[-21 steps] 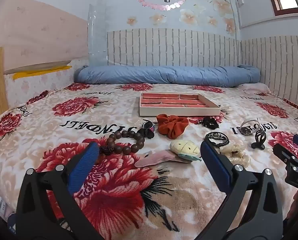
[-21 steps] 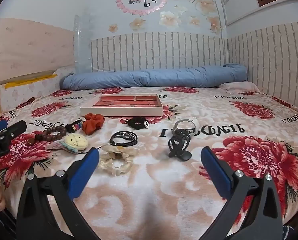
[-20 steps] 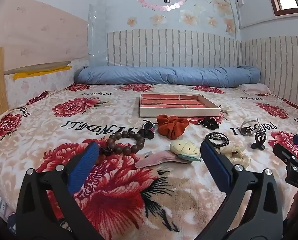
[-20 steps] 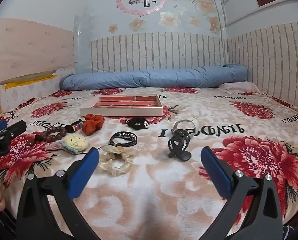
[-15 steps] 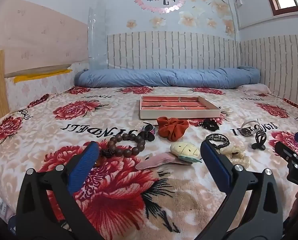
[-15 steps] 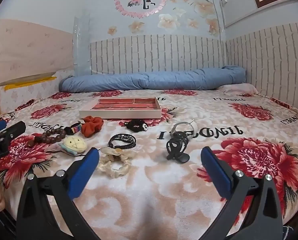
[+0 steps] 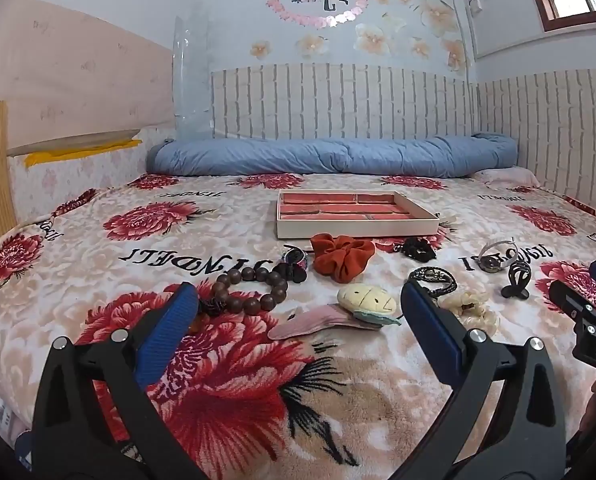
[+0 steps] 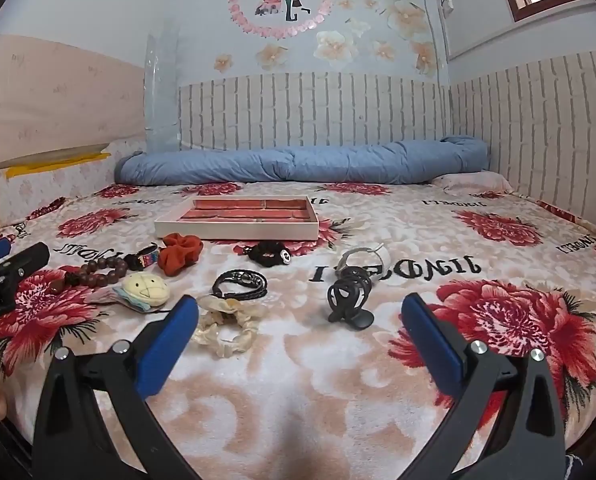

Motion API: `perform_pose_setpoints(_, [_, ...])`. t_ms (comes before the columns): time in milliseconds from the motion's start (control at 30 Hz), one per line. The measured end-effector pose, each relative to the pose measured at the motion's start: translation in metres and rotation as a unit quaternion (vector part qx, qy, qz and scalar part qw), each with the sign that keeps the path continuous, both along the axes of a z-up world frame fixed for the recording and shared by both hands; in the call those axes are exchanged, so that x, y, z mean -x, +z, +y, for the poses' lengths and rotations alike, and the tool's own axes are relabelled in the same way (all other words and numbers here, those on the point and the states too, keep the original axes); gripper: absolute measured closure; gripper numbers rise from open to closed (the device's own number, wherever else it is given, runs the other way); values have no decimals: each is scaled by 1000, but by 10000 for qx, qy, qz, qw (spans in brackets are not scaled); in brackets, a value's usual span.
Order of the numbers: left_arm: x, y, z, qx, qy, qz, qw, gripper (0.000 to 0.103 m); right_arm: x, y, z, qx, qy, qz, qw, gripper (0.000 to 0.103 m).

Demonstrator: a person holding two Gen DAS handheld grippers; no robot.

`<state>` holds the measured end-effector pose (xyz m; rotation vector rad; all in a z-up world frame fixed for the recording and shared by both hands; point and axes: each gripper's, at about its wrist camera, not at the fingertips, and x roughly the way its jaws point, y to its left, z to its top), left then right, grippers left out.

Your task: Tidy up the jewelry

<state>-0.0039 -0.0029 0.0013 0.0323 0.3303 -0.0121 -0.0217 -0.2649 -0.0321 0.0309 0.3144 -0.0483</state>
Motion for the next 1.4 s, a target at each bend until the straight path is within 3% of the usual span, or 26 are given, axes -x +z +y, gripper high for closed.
perform_pose_setpoints(1400, [-3, 2, 1, 38, -12, -48, 10000, 5, 1, 5, 1, 43, -41, -103, 9999, 4])
